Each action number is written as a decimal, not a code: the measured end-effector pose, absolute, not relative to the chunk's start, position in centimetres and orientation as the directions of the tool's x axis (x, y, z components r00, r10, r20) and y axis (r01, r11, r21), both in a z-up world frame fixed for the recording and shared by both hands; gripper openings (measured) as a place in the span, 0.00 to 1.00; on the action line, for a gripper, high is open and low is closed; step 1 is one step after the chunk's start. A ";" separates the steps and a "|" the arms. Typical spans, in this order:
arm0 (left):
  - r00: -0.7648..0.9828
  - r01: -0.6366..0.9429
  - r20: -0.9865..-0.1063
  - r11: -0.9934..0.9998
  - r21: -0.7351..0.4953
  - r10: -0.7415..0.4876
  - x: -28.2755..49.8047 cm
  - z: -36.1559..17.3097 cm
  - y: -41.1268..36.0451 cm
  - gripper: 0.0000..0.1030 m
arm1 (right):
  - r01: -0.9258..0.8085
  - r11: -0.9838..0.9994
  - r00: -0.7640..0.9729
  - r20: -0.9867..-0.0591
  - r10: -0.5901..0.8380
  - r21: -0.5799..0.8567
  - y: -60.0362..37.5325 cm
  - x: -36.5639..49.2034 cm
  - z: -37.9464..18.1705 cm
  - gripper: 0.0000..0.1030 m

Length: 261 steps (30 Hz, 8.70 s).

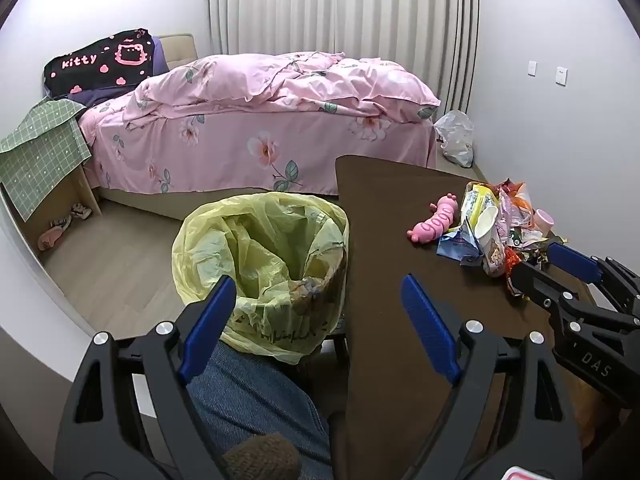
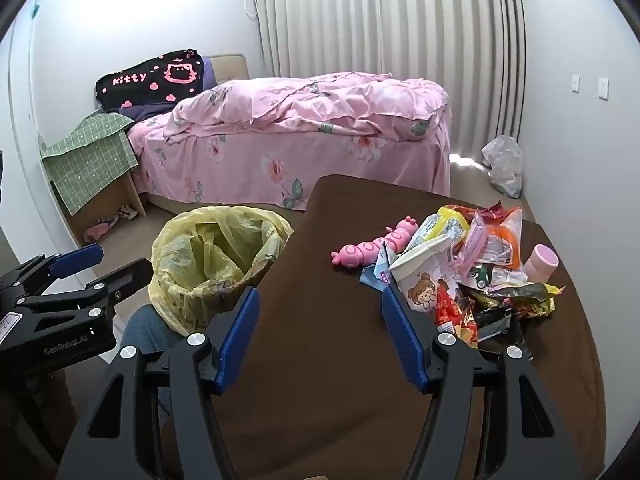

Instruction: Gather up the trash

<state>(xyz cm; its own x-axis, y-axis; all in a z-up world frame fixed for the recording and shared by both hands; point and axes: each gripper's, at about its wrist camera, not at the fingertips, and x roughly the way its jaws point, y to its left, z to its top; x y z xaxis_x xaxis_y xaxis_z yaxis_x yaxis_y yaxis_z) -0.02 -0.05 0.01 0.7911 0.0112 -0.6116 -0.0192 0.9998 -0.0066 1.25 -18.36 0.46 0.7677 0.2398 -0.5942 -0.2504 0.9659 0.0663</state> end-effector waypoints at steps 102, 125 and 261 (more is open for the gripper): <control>0.790 -0.046 -0.613 0.999 -0.015 0.027 -0.3 0.4 1.5 0.78 | -0.260 0.965 0.778 -0.581 0.238 0.047 -18.2 1.4 0.6 0.59; 0.683 0.375 -0.643 0.922 -0.098 -0.346 10.9 -5.7 -11.9 0.81 | -0.025 0.993 0.757 -0.646 0.095 0.116 -36.4 3.8 -5.1 0.59; 0.740 -0.284 -0.671 0.924 -0.256 0.042 13.2 -7.6 13.0 0.32 | -0.633 0.736 0.411 -0.702 0.582 0.241 -4.5 22.6 -8.2 0.41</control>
<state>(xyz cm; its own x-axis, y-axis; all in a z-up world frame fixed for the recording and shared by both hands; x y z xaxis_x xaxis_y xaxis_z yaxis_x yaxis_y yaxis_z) 13.21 13.00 -7.59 0.7405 0.0420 -0.6708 -0.2840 0.9241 -0.2556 22.64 -4.48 -8.20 0.4105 0.5824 -0.7016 -0.6325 0.7361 0.2409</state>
